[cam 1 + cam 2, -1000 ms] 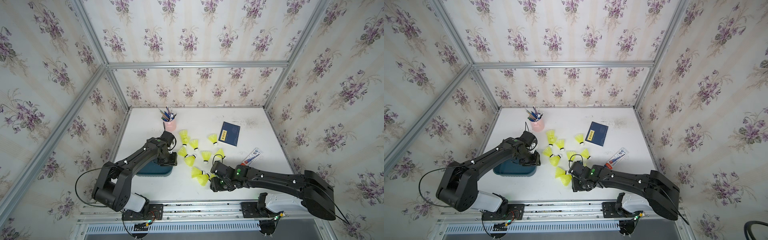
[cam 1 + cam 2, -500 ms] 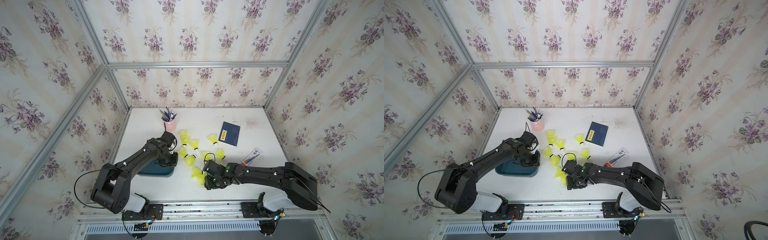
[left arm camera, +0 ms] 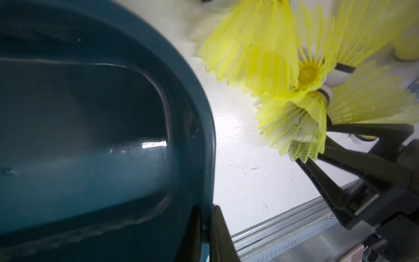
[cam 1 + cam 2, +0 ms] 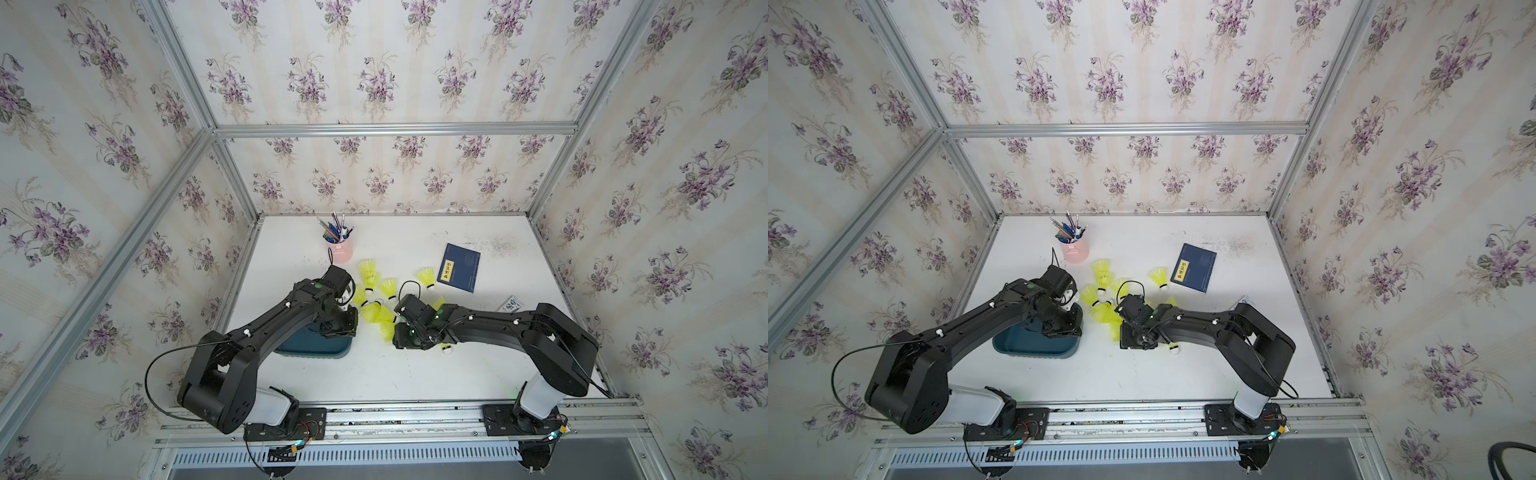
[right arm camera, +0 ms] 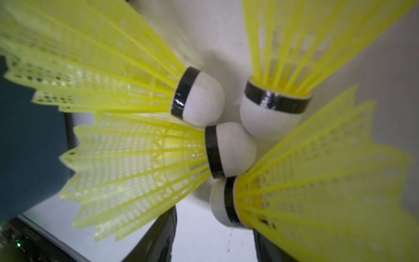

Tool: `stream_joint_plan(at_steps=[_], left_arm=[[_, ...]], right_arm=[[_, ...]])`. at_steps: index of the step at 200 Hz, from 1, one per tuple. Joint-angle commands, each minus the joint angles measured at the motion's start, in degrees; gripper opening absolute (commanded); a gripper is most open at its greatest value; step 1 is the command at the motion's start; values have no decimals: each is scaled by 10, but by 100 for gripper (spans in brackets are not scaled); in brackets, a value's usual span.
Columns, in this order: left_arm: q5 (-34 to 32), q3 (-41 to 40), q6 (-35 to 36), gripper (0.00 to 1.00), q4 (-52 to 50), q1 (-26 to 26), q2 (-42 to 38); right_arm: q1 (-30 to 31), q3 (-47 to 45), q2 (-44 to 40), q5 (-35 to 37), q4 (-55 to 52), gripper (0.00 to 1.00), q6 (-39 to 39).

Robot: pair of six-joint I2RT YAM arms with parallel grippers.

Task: Put the shuttlecocks into the storage box
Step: Move the storage box to the center of the board.

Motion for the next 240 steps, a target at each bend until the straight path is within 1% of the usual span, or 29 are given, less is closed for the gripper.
stream_joint_plan(at_steps=[1,12,13,17,70,91,110,116,144,169,197,220,240], left_arm=[[45,-7,-47,0,-3,-4,-2],[46,-10,-56,0,-1,-8,-2],[47,-10,-57,0,-1,-8,-15],[48,-11,-61,0,0,-9,-20],[66,-18,-97,0,36,-31,-19],[69,-11,-106,0,47,-44,-13],[70,-3,-115,0,56,-56,-10],[71,1,-118,0,59,-61,7],[76,19,-142,0,81,-86,29],[78,42,-162,0,100,-113,56],[78,81,-177,0,112,-148,98],[77,117,-185,0,120,-175,135],[79,144,-195,0,128,-195,168]], right_arm=[[-19,19,36,9,-21,57,-9],[-30,38,55,3,-16,57,-9],[-31,39,56,3,-16,57,-9],[-35,46,63,1,-14,57,-8],[-69,146,154,-6,-12,57,-4],[-81,170,173,-10,-14,58,1],[-85,180,171,-5,-26,58,0],[-85,177,163,-3,-27,58,-1],[-87,154,108,5,-48,62,-3],[-111,115,45,-2,-70,65,-4],[-141,79,-47,8,-109,63,-20],[-148,49,-121,35,-158,62,-34],[-150,6,-185,57,-199,60,-28]])
